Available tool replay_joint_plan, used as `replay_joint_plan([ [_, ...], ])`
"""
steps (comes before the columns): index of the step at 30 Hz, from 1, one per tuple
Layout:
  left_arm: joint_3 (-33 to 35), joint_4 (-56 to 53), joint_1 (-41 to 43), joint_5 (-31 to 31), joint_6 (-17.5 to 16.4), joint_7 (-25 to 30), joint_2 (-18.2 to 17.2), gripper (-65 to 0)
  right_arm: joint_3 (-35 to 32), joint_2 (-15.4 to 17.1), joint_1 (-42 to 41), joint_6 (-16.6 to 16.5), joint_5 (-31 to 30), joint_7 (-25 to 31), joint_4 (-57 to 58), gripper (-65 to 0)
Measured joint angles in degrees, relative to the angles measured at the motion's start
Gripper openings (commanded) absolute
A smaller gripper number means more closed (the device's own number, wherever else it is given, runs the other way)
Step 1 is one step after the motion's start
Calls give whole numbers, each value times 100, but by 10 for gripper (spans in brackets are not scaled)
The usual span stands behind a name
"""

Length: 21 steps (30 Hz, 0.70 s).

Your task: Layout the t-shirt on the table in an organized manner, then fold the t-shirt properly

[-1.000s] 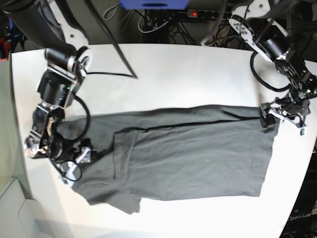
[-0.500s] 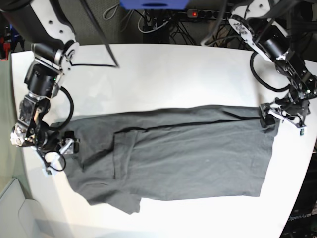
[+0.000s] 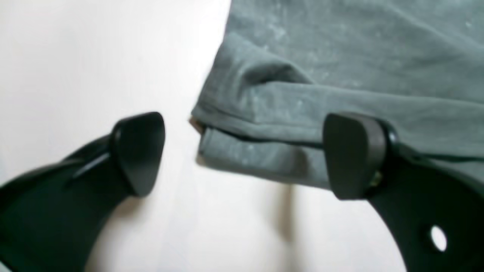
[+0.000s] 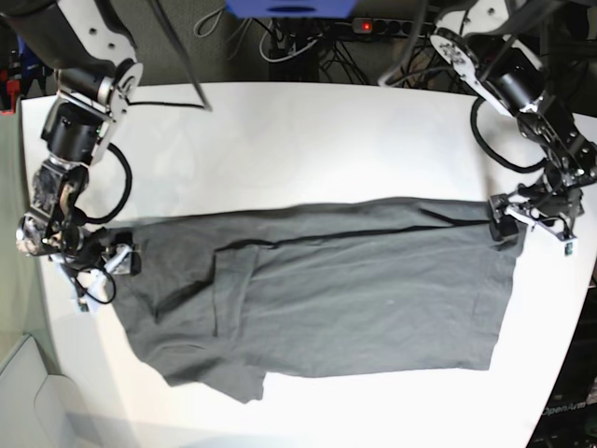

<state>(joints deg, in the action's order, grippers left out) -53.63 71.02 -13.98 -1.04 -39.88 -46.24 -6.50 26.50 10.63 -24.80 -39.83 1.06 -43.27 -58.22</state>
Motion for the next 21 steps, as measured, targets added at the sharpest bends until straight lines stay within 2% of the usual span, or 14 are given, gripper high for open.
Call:
replay_joint_plan([
  [13, 0, 0, -2, 0, 0, 2, 0, 0, -15, -20, 195, 0, -4, 2, 0, -627],
  [18, 0, 0, -2, 0, -2, -2, -15, 0, -4, 0, 164, 0, -2, -7, -2, -631],
  [21, -11, 0, 0, 0, 0, -7, -17, 0, -4, 116, 162, 0, -4, -20, -2, -631],
])
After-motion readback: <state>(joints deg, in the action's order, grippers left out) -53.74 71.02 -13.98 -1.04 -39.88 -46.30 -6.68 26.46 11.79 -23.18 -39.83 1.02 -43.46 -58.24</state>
